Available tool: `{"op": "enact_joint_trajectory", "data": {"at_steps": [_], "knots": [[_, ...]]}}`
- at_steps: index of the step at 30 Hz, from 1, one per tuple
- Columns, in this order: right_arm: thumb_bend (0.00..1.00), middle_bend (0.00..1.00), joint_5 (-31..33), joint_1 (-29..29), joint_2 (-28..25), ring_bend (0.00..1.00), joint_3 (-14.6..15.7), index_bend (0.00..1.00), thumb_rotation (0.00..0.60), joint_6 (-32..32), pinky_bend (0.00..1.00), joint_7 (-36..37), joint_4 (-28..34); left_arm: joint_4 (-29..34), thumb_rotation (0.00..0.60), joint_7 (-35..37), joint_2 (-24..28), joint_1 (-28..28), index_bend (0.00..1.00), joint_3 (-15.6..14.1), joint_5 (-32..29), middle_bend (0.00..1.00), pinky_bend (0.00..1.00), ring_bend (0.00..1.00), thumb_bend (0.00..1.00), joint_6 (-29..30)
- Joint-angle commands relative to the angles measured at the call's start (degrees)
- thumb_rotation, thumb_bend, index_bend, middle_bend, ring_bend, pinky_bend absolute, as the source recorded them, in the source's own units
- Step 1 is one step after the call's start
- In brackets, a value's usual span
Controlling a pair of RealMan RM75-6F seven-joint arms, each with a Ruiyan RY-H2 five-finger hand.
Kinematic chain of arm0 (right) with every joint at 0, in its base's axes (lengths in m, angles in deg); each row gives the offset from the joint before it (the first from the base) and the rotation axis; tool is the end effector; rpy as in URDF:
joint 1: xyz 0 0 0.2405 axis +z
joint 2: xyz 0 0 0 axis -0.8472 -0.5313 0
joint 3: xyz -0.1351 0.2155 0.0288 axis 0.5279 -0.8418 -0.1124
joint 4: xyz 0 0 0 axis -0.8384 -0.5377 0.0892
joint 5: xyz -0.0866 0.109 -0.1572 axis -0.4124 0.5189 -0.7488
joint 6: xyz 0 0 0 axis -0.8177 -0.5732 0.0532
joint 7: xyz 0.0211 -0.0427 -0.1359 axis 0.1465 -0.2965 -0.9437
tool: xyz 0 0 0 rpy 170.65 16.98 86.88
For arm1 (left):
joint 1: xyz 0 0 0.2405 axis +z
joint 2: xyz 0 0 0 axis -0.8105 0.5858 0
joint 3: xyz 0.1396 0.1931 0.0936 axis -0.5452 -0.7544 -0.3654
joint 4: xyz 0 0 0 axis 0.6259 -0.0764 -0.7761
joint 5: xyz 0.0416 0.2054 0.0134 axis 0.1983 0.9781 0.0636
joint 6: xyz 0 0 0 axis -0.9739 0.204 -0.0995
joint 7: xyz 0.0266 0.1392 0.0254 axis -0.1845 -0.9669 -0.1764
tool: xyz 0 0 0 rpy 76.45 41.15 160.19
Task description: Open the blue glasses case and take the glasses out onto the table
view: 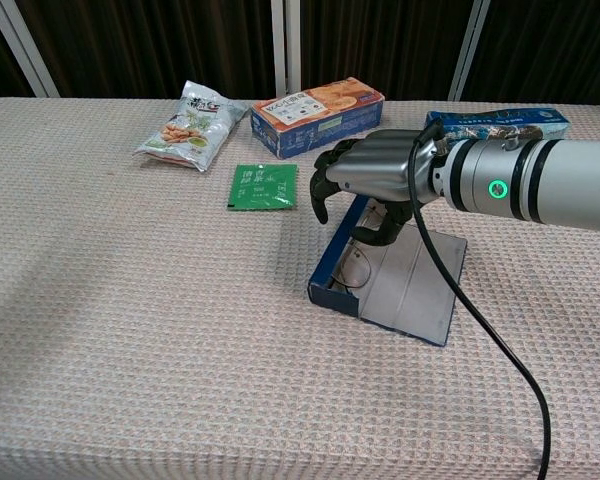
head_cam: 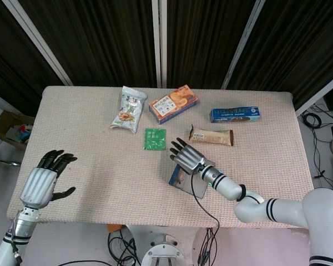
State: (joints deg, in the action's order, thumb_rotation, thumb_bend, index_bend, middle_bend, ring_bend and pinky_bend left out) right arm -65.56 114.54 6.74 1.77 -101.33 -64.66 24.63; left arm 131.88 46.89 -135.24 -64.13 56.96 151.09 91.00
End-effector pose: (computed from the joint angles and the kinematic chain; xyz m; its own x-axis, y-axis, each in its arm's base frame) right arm -0.1012 -0.3457 -0.0634 0.7892 -0.1834 0.5860 -0.5099 -0.7276 0.4590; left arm -0.2379 0.1888 0.1211 0.3246 0.0225 0.9456 0.9176 -0.2502 -0.3090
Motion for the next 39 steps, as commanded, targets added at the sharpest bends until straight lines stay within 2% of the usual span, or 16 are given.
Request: {"op": "enact_joint_trajectory", "data": {"at_steps": [1,14,24,33,39], "knots": [[0.45,0.19,0.0,-0.1,0.0,0.0,0.1,0.33,0.6,0.0,0.0,0.0,-0.1,0.0,0.6,0.0,0.0,0.0,0.24,0.0,-0.1,0.22,0.14,0.13,0.05,0.0],[0.47,0.2,0.2,0.2,1.1,0.0,0.0,0.37,0.6,0.3,0.0,-0.2,-1.3,-0.2,0.6,0.1,0.0,0.2,0.24,0.0,-0.2,0.22,0.14,0.13,0.05,0.1],[0.48,0.22,0.5,-0.1,1.7,0.0,-0.2,0.52,0.6,-0.6,0.0,-0.4,-1.9,-0.6,0.6,0.4,-0.1,0.4,0.24,0.0,-0.2,0.22,0.14,0.13,0.05,0.4],[0.49,0.23,2.2,-0.4,3.4,0.0,-2.8,0.59,0.6,-3.8,0.0,-1.0,-2.9,-1.0,0.6,0.7,-0.3,0.4,0.23,0.1,0.4,0.22,0.14,0.13,0.05,0.9],[0.52,0.24,3.9,0.0,7.1,0.0,-5.4,0.6,0.6,-7.9,0.0,-4.0,-5.6,-1.3,0.6,1.0,-0.4,0.5,0.23,0.0,0.5,0.22,0.14,0.13,0.05,1.0]]}}
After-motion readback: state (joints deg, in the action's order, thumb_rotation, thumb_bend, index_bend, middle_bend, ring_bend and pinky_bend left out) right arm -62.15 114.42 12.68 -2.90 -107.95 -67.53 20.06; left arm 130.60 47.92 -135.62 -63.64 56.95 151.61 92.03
